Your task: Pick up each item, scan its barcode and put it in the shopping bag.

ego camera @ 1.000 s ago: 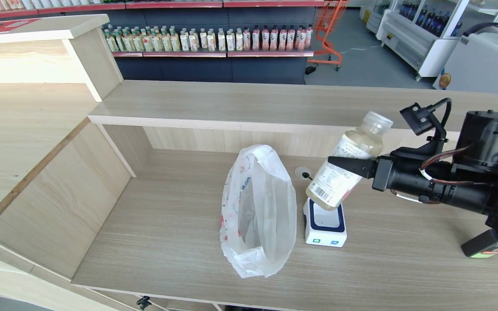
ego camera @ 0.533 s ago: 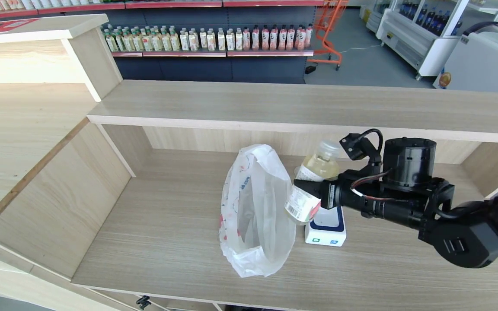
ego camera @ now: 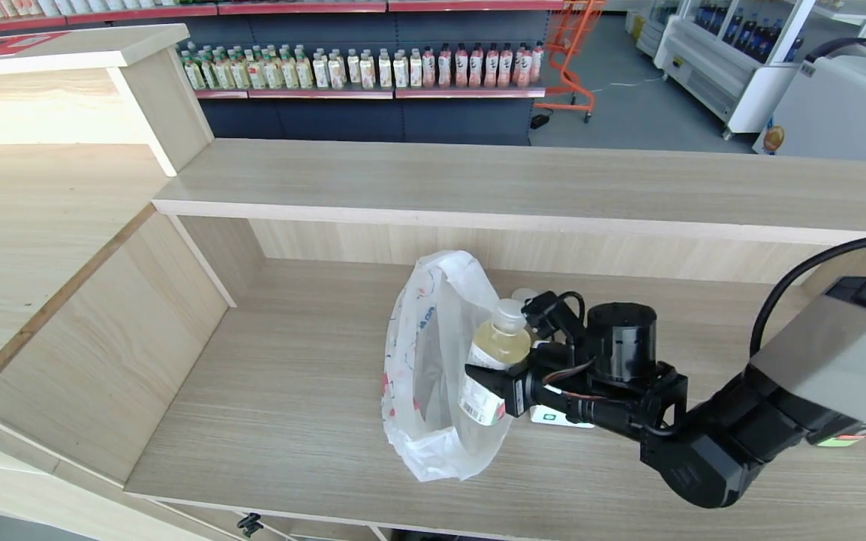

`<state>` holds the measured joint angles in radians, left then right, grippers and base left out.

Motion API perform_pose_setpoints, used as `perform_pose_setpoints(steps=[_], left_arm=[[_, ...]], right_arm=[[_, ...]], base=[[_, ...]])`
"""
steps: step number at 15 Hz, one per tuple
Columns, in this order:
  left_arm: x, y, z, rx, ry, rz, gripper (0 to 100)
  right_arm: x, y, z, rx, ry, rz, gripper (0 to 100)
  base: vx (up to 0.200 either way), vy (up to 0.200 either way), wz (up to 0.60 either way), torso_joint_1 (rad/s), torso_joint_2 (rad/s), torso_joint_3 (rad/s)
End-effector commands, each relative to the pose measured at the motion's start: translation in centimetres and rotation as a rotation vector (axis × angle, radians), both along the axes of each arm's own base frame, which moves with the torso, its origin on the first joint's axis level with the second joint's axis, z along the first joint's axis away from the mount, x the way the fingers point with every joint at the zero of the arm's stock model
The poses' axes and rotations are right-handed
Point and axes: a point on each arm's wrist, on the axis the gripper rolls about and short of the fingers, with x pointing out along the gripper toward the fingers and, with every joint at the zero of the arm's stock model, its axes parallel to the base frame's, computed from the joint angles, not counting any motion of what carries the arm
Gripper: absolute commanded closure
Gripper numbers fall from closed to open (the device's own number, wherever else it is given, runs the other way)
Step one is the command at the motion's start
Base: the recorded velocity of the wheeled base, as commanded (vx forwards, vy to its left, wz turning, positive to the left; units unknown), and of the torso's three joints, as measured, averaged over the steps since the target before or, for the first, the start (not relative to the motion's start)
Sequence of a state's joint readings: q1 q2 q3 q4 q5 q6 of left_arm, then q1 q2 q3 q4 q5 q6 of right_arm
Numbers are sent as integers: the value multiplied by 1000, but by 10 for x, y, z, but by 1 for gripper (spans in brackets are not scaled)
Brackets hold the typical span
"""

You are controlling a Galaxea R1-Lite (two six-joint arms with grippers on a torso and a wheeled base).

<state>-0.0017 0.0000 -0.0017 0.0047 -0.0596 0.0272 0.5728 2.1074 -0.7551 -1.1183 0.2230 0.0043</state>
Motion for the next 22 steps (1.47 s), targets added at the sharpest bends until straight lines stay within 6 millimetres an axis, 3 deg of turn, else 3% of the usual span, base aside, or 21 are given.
perform_pose_setpoints(steps=[1,4,14,15,19,22], left_arm=[[0,0,0,0,2,0,0],[0,0,0,0,0,1,0],[0,0,0,0,2,1,0],[0,0,0,0,2,1,0],[0,0,0,0,2,1,0],[0,0,0,0,2,0,0]], right_arm=[[6,8,-28,-52,-2,21,100],[13,31,-35,-69,-145,79,100],[40,51,-53,-78,-260,102,100],[43,51,-54,-71,-259,121,0],[42,46,-51,-26,-213,105,0],[37,28,-22,104,-106,45,0]], base=[[0,0,0,0,0,0],[0,0,0,0,0,0],[0,0,0,0,0,0],[0,0,0,0,0,0],[0,0,0,0,0,0],[0,0,0,0,0,0]])
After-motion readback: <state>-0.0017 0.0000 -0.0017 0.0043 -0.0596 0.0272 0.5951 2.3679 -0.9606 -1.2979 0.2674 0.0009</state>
